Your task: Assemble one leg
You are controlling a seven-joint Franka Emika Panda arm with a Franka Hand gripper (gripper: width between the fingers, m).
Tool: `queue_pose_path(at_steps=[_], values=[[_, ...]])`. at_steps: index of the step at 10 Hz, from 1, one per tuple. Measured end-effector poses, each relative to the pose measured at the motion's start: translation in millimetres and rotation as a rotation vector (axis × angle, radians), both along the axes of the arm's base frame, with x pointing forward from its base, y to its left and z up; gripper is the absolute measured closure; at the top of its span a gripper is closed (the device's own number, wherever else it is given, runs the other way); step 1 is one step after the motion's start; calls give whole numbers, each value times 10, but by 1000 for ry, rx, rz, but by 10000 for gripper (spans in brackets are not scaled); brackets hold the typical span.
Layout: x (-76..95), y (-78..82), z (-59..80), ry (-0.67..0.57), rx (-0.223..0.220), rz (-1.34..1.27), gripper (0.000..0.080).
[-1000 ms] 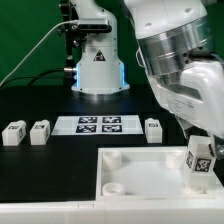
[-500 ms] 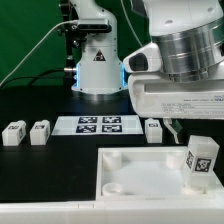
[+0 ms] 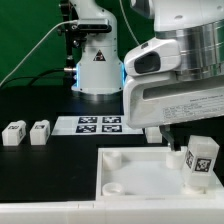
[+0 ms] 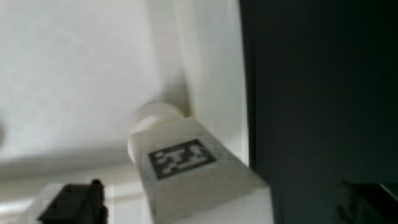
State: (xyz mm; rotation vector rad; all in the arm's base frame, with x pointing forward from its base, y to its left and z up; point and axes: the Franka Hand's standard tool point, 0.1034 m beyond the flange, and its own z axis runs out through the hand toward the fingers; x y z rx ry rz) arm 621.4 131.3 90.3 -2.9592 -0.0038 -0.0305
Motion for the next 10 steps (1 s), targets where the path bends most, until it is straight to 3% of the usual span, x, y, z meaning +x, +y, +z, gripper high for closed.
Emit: queue_pose_path(at_steps=[2,3,4,5,10], values=[[-5,9,-3,4,2,-15,150],[-6,9,-3,4,2,-16,270],[-9,27,-2,26,12,-126,270],[-8,21,-3,46,16,-231,453],[0,40,10,125,45,-634,483]])
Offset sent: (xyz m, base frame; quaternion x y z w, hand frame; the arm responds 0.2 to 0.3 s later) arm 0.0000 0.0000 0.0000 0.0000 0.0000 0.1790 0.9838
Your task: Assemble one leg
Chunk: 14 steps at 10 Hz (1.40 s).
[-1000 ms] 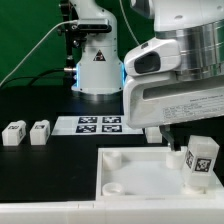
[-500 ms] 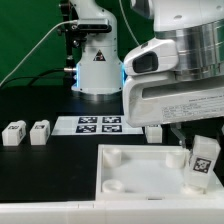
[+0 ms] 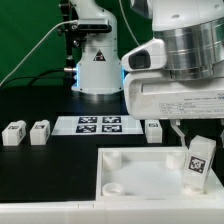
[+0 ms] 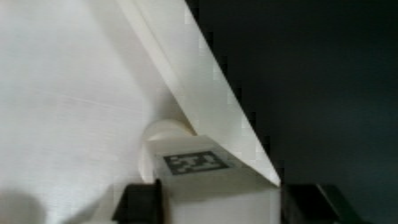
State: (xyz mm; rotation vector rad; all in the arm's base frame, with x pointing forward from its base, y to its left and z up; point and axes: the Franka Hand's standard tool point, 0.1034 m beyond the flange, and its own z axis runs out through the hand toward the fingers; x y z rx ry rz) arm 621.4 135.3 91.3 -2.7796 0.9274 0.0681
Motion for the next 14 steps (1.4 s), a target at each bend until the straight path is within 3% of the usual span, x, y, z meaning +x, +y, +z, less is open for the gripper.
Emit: queue_pose_path(at_steps=[4,5,7,8,9,10,12,13,14], values=[[86,-101,11,61,106,-447,492],[116,-135,14,82,161,-642,492],[106,-129,14,77,168,-645,492],[104,-129,12,76,168,-643,398],[104,-130,11,59,164,-582,223],[100,-130,10,54,158,-557,172],[120,-164,46,-58,28,-13,151],[116,-122,51,-94,-10,163,151],[114,-129,45,-126,-18,313,150]])
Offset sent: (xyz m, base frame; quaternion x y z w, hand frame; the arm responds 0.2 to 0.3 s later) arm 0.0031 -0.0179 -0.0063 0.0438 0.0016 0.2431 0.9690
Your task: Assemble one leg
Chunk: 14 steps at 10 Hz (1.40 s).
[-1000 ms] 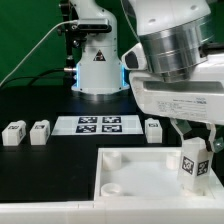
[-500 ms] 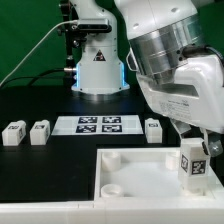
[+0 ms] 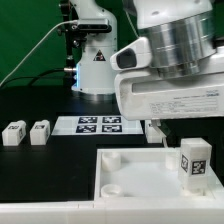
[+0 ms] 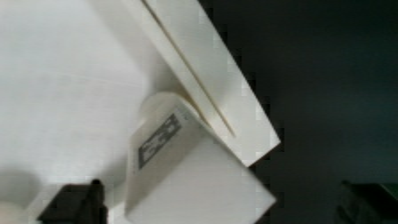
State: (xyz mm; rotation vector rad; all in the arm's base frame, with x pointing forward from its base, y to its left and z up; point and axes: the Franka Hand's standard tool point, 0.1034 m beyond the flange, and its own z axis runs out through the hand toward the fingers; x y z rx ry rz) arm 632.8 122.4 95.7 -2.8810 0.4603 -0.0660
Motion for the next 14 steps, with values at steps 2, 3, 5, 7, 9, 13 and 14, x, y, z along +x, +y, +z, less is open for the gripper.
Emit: queue_pose_path(at_steps=[2,3,5,7,9,13,14], values=[[3,-23,-4,-50,-21,232,150],[2,-25,-25,-74,-63,369,150],[13,-54,-92,-108,-118,622,150],[9,-42,-91,-94,-102,533,414],[19,-46,-87,-64,-84,340,501],[31,-109,-95,41,-34,-237,501],[36,-127,-101,50,-16,-437,499]])
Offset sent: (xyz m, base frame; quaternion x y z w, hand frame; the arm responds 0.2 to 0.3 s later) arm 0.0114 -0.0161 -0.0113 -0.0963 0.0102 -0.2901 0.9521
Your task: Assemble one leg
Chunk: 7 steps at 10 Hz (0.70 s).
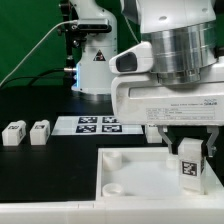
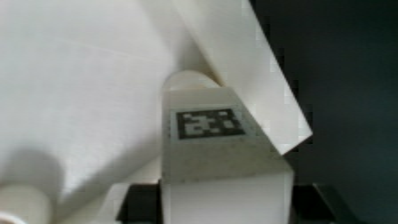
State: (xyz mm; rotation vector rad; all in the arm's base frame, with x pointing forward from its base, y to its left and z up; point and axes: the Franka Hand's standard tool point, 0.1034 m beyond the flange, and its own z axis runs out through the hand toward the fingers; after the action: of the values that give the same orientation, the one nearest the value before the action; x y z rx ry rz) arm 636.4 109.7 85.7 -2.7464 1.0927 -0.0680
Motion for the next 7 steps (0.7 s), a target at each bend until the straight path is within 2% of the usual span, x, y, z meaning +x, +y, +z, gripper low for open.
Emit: queue_pose_path(at_steps=[1,3,5,7], values=[[-29,-16,-5,7,32,-215,499],[-90,-15,-17,32,129,-634,498],[-110,122,-14,110,226,-990,499],[-120,149,-19,98,213,-921,499]])
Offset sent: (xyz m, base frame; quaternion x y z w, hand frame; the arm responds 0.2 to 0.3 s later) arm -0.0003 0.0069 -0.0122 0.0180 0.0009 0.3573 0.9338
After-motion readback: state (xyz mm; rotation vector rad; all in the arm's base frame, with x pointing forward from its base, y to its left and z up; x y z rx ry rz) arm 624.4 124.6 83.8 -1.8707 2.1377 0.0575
